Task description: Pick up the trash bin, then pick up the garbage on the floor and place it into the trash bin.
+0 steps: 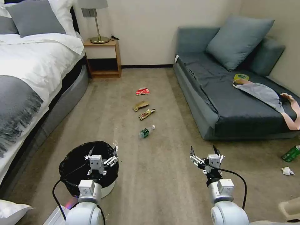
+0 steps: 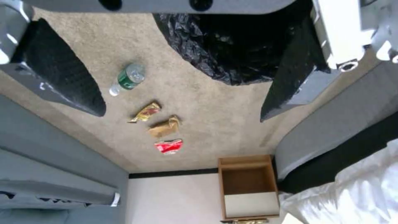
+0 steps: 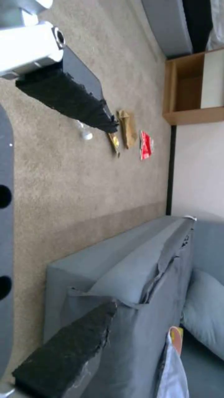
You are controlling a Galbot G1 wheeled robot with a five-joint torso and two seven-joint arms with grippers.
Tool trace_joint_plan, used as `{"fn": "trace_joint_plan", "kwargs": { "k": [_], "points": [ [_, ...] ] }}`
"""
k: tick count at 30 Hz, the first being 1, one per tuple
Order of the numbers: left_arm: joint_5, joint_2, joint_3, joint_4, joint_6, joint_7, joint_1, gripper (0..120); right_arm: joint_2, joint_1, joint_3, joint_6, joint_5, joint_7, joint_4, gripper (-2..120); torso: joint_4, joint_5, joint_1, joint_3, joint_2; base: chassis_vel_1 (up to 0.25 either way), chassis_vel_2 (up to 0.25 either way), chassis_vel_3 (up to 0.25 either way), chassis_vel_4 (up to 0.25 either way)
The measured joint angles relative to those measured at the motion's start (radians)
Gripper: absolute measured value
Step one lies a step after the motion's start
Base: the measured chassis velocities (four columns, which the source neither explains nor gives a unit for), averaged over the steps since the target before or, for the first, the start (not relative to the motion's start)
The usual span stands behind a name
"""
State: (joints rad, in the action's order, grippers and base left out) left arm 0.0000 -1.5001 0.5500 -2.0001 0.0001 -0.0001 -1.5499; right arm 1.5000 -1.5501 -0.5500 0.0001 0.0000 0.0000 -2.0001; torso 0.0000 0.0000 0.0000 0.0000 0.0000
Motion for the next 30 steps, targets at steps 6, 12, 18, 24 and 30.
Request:
{"fn": "trace_joint_plan", "kwargs": {
  "k": [6,12,18,24,30],
  "points": [
    [0.000,-0.002,0.000,-0.008,0.008,0.000,0.000,100,0.000,0.000,0.000,0.000,0.000,0.000,-0.001,100,0.0000,0.0000,0.000,0.000,0.000,0.000,0.000,0.000,0.000],
    [0.005,-0.053,-0.015,-0.174,0.152,-0.025,-0.001,100,0.040,-0.008,0.018,-0.052,-0.031,0.036,-0.136,100,0.0000,-0.0001,0.000,0.000,0.000,0.000,0.000,0.000,0.000],
    [-0.009,-0.084,-0.004,-0.305,0.283,-0.053,-0.003,100,0.087,-0.017,0.040,-0.115,-0.069,0.080,-0.291,100,-0.0003,0.0002,0.000,0.000,0.000,0.000,0.000,0.000,0.000],
    [-0.098,-0.018,0.117,-0.338,0.395,-0.091,-0.007,100,0.079,-0.002,0.042,-0.136,-0.035,0.116,-0.331,100,0.0001,-0.0004,0.000,0.000,0.000,0.000,0.000,0.000,0.000],
    [-0.191,0.018,0.185,-0.342,0.586,-0.237,0.001,100,0.065,0.004,0.034,-0.145,-0.015,0.119,-0.330,100,0.0001,-0.0001,0.000,0.000,0.000,0.000,0.000,0.000,0.000]
  ]
}}
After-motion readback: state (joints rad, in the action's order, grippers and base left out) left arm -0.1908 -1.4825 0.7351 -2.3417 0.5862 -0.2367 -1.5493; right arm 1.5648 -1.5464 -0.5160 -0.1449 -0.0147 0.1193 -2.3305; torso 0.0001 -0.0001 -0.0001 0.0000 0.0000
